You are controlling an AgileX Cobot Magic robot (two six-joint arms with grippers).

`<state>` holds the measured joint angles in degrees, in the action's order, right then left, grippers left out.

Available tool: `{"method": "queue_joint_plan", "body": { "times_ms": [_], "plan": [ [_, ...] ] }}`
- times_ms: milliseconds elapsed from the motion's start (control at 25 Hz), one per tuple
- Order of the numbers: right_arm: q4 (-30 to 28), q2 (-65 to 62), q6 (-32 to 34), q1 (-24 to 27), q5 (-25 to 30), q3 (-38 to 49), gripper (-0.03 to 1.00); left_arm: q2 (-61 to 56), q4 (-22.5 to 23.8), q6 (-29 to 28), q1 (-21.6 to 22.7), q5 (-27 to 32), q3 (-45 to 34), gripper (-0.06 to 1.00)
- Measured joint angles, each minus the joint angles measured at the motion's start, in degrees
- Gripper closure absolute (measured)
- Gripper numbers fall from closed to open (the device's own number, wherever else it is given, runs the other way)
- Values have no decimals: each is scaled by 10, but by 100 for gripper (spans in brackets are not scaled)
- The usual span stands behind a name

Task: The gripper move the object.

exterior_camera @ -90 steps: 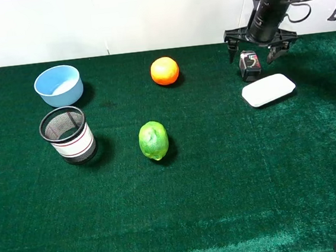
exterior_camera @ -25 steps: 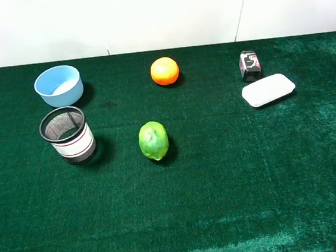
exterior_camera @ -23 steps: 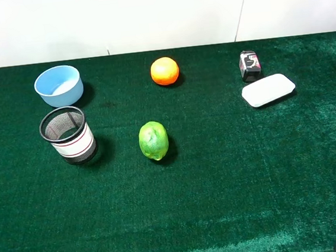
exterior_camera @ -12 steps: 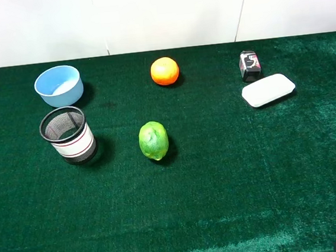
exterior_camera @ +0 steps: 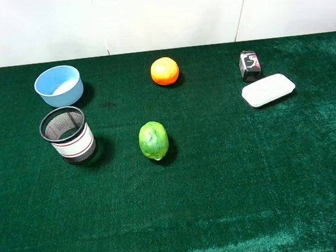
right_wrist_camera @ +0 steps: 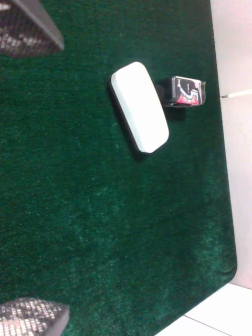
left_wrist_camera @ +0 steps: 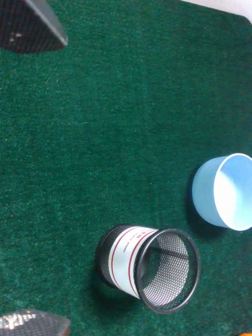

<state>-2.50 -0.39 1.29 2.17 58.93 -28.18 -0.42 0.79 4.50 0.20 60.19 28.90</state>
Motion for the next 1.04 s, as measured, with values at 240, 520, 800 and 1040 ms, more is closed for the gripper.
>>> {"method": "queue_joint_plan", "body": {
  "times_ms": [240, 520, 800, 1040],
  "plan": [
    [0, 0, 0, 0, 0, 0, 28, 0, 0, 0, 0, 0, 0, -5],
    [0, 0, 0, 0, 0, 0, 28, 0, 0, 0, 0, 0, 0, -5],
    [0, 0, 0, 0, 0, 0, 28, 0, 0, 0, 0, 0, 0, -5],
    [0, 0, 0, 0, 0, 0, 28, 0, 0, 0, 0, 0, 0, -5]
  ]
}}
